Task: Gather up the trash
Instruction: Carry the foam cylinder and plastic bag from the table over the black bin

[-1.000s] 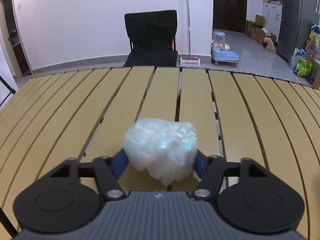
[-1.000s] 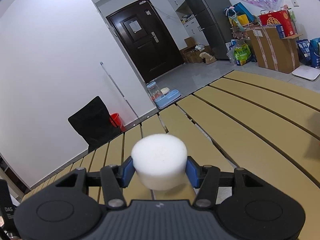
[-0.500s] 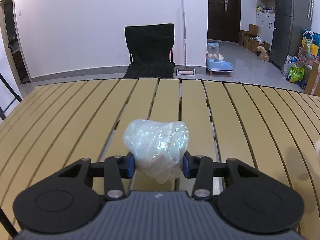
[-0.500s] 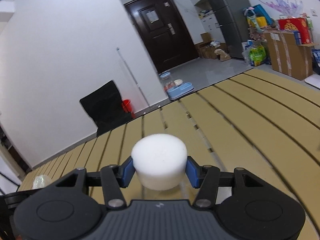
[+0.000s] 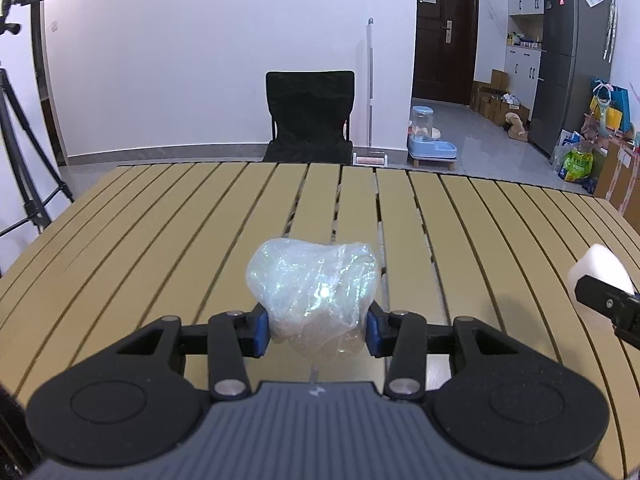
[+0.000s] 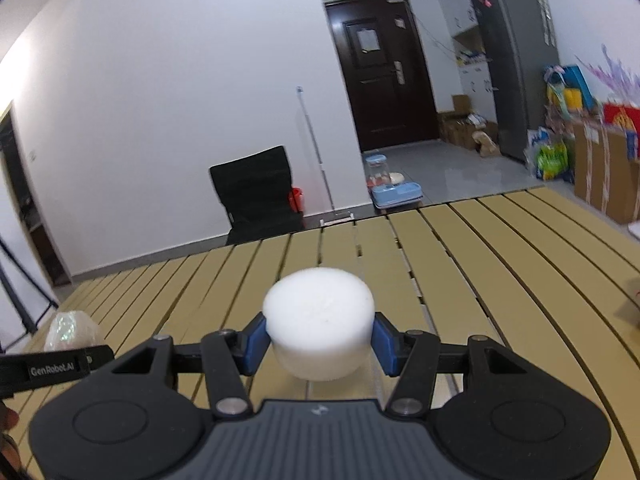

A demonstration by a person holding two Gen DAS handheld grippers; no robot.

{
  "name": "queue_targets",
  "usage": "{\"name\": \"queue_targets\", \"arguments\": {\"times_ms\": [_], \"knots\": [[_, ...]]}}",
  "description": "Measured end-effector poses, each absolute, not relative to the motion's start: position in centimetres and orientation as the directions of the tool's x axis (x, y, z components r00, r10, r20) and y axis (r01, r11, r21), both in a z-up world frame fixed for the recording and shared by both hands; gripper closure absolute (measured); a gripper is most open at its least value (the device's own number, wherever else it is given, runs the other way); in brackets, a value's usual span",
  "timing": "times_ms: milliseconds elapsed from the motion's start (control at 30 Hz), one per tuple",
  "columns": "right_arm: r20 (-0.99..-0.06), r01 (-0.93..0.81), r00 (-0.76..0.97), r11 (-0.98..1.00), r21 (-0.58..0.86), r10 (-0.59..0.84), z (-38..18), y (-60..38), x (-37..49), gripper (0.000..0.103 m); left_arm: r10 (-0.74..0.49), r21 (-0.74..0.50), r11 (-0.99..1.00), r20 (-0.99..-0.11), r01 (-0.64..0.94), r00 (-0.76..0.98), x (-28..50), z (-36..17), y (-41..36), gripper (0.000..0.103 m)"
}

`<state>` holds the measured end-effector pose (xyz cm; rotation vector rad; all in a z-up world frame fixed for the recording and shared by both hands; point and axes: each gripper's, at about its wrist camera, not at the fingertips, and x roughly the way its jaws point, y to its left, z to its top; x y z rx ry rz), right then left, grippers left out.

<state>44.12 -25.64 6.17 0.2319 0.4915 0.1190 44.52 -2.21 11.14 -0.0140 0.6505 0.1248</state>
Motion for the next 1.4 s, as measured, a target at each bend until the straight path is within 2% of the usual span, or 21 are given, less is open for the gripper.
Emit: {"name": "queue_targets", "arguments": {"times_ms": [767, 1067, 1400], "knots": [[-0.487, -0.197, 0.839, 0.969, 0.147, 0.244, 4.7, -21.1, 27.3, 0.05, 0.076, 0.011, 0.996, -0.578, -0.086, 0.812, 28.2, 11.4, -0.2, 0.059], [-0.54, -0.224, 0.801, 0.966, 0.13, 0.259, 3.0, -20.1, 23.5, 0.05, 0.057, 0.004, 0.998, -0.6, -0.068, 0.798, 23.6, 8.8, 0.1, 0.059], [-0.626, -0.248, 0.739, 0.964, 0.093, 0.25, -0.3, -19.1, 20.7, 0.05, 0.044, 0.008, 0.999, -0.671, -0.052, 0.741, 20.3, 4.0, 0.6, 0.059]]}}
